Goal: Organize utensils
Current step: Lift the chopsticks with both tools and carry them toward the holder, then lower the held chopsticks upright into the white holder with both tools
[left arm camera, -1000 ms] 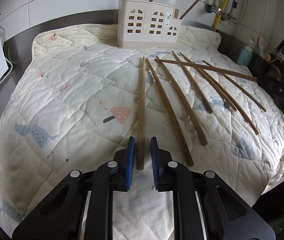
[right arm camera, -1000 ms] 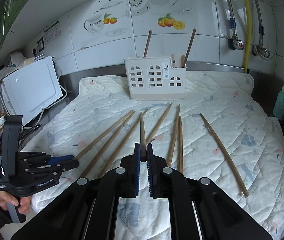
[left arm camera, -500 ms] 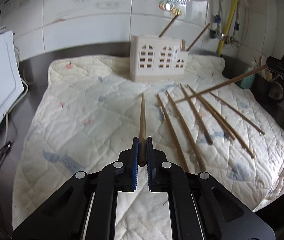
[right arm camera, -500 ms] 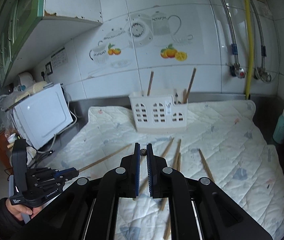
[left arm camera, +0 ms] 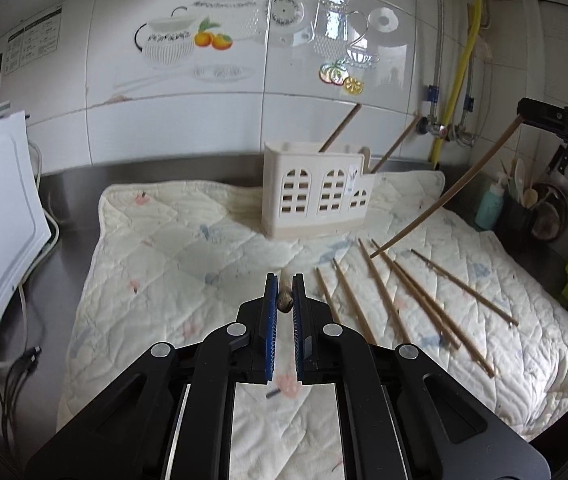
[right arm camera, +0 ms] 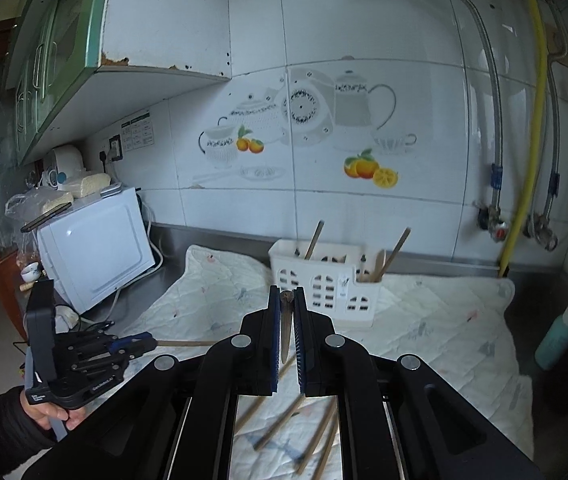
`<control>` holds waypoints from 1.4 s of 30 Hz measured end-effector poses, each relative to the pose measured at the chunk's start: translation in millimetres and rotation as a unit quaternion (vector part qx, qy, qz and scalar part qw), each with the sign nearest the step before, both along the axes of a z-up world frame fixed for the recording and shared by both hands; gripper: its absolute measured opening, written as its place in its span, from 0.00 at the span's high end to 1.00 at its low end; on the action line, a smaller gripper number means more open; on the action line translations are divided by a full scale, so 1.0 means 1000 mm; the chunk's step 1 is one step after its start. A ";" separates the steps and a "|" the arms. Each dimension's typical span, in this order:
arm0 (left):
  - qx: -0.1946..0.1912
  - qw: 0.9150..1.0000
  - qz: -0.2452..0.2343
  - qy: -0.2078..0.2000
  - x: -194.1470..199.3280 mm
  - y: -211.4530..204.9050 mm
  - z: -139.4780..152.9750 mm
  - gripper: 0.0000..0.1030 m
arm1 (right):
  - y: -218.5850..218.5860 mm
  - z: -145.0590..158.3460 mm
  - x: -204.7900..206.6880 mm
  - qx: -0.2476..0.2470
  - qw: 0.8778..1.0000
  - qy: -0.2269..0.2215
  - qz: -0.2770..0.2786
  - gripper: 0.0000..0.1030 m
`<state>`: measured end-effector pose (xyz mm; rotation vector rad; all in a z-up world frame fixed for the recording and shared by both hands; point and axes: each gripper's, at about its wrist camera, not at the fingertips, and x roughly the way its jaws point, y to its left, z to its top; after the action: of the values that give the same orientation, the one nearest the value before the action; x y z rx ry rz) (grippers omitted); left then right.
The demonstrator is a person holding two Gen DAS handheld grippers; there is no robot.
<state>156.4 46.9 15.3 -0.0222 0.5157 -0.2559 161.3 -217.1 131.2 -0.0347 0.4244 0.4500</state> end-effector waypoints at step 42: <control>0.014 0.996 -0.045 0.077 0.050 0.010 0.006 0.88 | 0.016 0.016 0.175 -0.096 0.993 0.029 -0.058 0.94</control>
<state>206.1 56.5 21.6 0.0084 0.6737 -0.3362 335.8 -200.9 147.2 -0.1830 0.5226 0.2955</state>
